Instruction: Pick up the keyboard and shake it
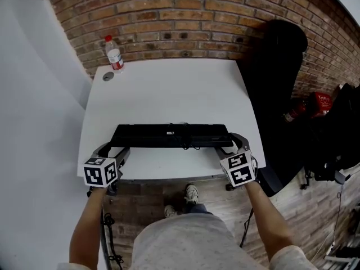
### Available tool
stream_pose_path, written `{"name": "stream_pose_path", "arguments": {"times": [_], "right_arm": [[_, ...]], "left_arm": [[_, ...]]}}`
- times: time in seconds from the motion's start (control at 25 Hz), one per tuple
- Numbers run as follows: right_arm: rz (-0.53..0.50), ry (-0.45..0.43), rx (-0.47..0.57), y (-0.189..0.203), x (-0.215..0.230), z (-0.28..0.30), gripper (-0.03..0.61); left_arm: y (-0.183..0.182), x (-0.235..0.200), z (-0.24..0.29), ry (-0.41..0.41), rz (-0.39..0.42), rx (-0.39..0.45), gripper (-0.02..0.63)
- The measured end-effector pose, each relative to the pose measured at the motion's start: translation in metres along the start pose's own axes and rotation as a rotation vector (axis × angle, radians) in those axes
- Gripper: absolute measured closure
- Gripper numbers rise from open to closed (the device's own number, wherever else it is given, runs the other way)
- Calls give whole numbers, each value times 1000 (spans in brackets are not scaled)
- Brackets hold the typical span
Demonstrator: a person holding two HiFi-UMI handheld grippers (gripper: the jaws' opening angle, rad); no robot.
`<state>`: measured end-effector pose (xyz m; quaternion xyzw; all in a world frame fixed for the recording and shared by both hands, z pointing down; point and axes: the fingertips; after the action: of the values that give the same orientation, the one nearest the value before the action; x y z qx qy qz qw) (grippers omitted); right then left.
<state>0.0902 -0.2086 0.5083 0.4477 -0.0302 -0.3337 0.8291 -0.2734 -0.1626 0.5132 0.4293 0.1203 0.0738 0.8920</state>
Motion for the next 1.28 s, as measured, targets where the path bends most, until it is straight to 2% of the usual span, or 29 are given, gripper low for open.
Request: {"name": "stream_pose_path", "arguments": {"times": [0.48,0.72,0.96,1.16,1.28], "right_arm": [[-10,79,-121,32,-6,3,311],[2,104,-177,46,-8,1,308],[19,126,-196,50,-10,-3,310],[6,107,-251,56,-10,-13,272],[19,102,-260,61,-12,-20,272]], "left_arm": [[38,4,-2,-2,23,-73,308],[54,8,-3,-22,72,-131,308],[51,11,-8,-20,87,-119,312],[46,14,-9,0,82,-100,314],[47,16,-10,-3,82,-91,314]]}}
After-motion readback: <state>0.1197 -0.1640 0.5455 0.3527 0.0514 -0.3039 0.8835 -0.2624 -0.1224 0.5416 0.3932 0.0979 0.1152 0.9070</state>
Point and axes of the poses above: the fingertips, and each gripper's own axes: z forward along the fingers, x to its right, y out of its underside
